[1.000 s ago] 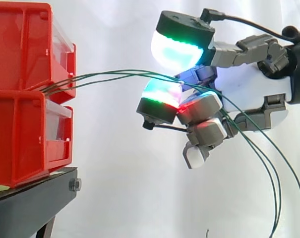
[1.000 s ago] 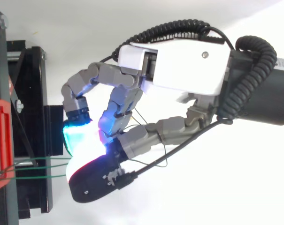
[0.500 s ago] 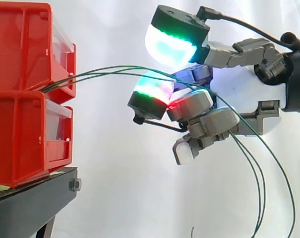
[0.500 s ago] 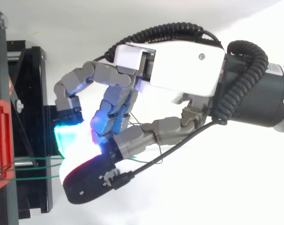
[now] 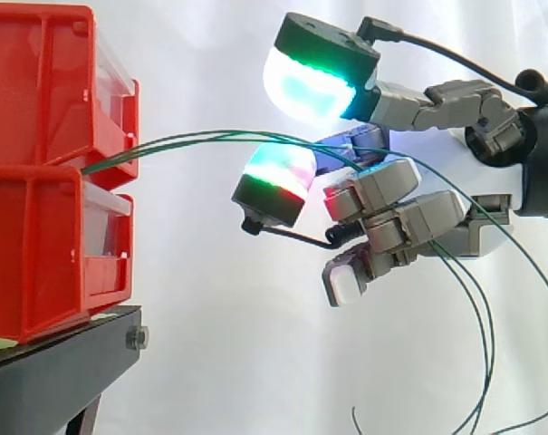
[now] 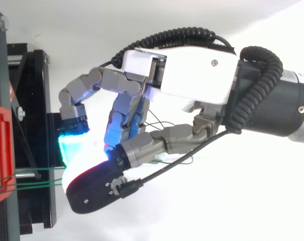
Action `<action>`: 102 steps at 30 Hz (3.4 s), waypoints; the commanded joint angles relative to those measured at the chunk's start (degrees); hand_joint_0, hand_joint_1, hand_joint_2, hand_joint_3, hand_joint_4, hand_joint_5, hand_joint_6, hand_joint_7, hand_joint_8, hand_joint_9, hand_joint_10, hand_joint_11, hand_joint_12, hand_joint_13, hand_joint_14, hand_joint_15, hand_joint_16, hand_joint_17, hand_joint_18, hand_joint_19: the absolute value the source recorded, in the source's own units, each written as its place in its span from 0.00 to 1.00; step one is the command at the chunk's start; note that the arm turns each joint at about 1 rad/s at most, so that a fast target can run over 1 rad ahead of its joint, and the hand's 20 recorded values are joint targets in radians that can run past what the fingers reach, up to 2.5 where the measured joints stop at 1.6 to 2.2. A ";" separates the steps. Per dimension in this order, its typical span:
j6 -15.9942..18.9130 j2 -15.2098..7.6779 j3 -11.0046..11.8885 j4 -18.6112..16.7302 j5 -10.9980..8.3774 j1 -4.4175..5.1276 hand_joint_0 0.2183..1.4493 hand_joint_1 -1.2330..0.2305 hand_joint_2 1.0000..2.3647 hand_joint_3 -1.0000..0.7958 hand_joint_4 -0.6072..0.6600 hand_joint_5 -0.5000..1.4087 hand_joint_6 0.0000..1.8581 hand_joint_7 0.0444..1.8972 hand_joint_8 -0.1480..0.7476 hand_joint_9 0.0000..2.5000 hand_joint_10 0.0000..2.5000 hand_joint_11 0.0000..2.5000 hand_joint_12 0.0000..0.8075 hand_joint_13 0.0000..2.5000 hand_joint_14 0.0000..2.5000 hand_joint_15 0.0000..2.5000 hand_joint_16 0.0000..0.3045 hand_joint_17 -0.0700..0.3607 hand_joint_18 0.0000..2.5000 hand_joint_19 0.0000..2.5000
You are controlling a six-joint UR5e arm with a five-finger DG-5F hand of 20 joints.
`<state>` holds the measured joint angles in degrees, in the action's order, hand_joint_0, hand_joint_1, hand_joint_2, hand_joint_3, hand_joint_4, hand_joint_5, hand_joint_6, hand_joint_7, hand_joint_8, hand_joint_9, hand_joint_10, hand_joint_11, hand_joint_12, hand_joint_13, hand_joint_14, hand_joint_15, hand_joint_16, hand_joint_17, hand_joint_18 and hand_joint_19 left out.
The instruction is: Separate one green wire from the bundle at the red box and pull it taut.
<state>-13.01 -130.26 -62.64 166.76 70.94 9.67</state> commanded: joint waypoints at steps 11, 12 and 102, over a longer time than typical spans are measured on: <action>0.00 0.00 -0.02 0.23 -0.01 0.09 0.30 0.32 0.01 0.32 0.64 0.14 0.45 0.61 0.50 0.54 0.10 0.79 0.42 0.65 0.00 0.64 0.21 0.50 0.40 0.22; 0.00 0.00 -0.02 0.14 -0.01 0.09 0.30 0.32 0.00 0.32 0.64 0.14 0.45 0.61 0.50 0.53 0.10 0.79 0.42 0.65 0.00 0.64 0.21 0.50 0.40 0.22; -0.26 0.00 -0.20 0.75 -0.45 0.09 0.29 0.32 0.02 0.54 0.41 0.18 0.44 0.69 0.37 0.14 0.00 0.00 0.41 0.03 0.00 0.00 0.18 0.44 0.03 0.00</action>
<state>-13.21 -130.25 -62.75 166.92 70.45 9.89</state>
